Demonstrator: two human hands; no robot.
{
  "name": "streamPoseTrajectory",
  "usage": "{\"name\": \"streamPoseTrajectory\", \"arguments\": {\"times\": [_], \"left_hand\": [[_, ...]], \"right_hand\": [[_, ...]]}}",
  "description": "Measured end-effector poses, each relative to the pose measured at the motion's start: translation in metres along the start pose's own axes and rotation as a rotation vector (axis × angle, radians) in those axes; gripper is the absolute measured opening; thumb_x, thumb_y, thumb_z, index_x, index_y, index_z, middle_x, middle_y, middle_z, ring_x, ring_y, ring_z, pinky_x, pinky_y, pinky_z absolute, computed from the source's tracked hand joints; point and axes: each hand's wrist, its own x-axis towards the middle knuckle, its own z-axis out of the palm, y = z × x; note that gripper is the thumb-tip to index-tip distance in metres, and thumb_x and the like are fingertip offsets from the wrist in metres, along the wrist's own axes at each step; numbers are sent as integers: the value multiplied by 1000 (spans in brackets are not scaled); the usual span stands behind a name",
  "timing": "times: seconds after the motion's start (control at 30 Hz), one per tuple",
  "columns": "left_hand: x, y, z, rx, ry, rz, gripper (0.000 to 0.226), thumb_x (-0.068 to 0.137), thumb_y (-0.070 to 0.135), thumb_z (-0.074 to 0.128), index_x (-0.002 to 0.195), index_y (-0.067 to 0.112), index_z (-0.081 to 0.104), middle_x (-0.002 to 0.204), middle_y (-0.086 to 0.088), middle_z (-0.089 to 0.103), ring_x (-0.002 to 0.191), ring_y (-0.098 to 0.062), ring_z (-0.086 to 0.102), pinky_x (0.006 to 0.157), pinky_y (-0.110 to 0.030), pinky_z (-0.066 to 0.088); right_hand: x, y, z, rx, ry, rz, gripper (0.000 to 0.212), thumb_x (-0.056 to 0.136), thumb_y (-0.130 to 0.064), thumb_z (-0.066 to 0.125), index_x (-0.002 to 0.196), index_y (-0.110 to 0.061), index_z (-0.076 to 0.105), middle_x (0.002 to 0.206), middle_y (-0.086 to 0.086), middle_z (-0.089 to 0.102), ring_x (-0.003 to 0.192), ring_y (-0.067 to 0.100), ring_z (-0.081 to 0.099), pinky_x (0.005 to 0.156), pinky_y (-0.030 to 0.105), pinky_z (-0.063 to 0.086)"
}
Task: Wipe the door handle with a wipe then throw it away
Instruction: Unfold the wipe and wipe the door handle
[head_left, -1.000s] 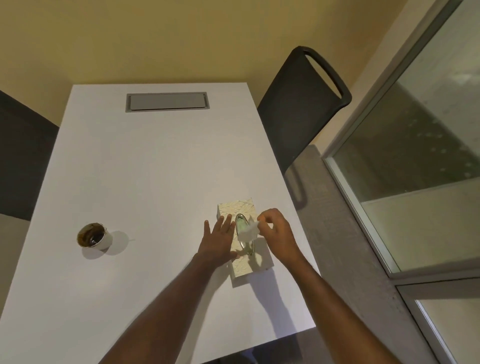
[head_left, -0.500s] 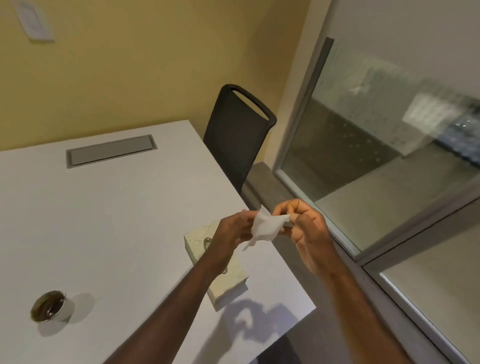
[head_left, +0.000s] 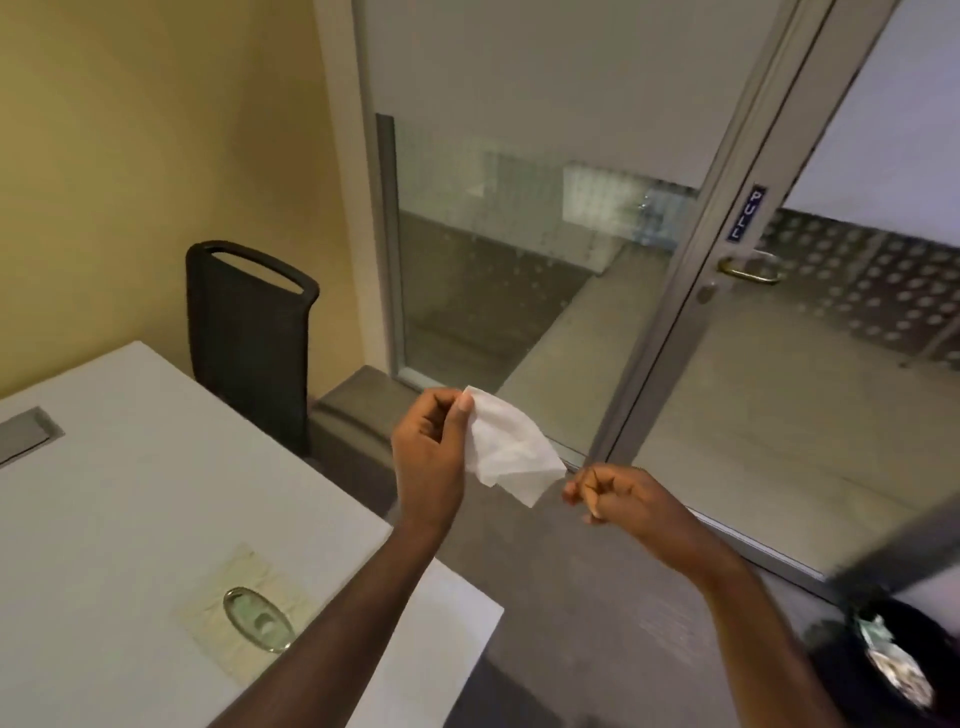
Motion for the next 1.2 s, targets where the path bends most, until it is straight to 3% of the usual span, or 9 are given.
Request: {"name": "streamPoseTrajectory", "arguments": {"times": [0.13,0.2,0.33,0.43,0.57,0.67,0.93,1.07,1.2], "left_hand": [[8,0,71,48,-152,106,9,98,10,65,92,10,72,83,7,70,77,-10,66,69,-32,55],[8,-2,113,95,-263,181,9,96,16,68,89,15,74,82,9,73,75,-10,68,67,-29,53],[12,-1,203,113,-419,322,11,97,31,66,91,29,75,87,18,75,76,-6,71,65,-20,52],[18,-4,268,80,-428,273,9,95,30,66,92,33,74,85,18,75,75,-6,71,65,-15,50],[23,-13,343,8,-321,133,9,90,39,64,85,34,70,70,8,70,63,-8,64,57,-14,47],[33,-20,389,-43,-239,79,13,90,43,64,83,33,69,66,8,66,62,-4,58,57,-16,44],[79,-55,487,-112,-224,-8,12,92,35,65,81,36,69,71,13,69,66,-1,60,57,-13,43],[120,-85,529,-150,-265,-47,12,91,34,67,80,32,70,67,1,66,61,-2,55,55,-16,42],[174,-124,565,-166,-373,-103,17,94,18,71,79,26,73,62,6,66,59,-2,54,55,-15,41]], "right_hand": [[-5,17,-54,4,213,-38,5,93,-13,61,88,-12,65,110,8,73,107,22,66,85,23,47],[-2,16,-87,146,324,-133,22,92,-24,61,111,-13,65,117,2,72,111,12,66,87,15,49],[10,16,-151,254,239,-202,39,92,-20,70,130,-19,60,118,2,73,112,16,68,89,23,55],[16,28,-197,132,260,-172,27,90,-15,74,117,-19,70,108,4,76,102,20,72,85,34,57],[16,54,-257,152,367,-48,7,86,-13,76,87,-6,75,76,16,73,67,18,65,63,35,47],[17,73,-302,238,434,-12,24,84,-8,77,62,-9,67,57,-1,59,55,10,50,53,23,37],[51,114,-384,351,583,37,2,81,-3,77,80,-3,77,70,11,73,60,18,63,53,26,48],[91,136,-422,384,690,69,8,84,5,71,82,1,78,69,13,74,57,18,64,49,26,52],[142,150,-459,364,847,84,13,87,4,68,85,-2,79,76,14,78,61,19,66,55,29,55]]}}
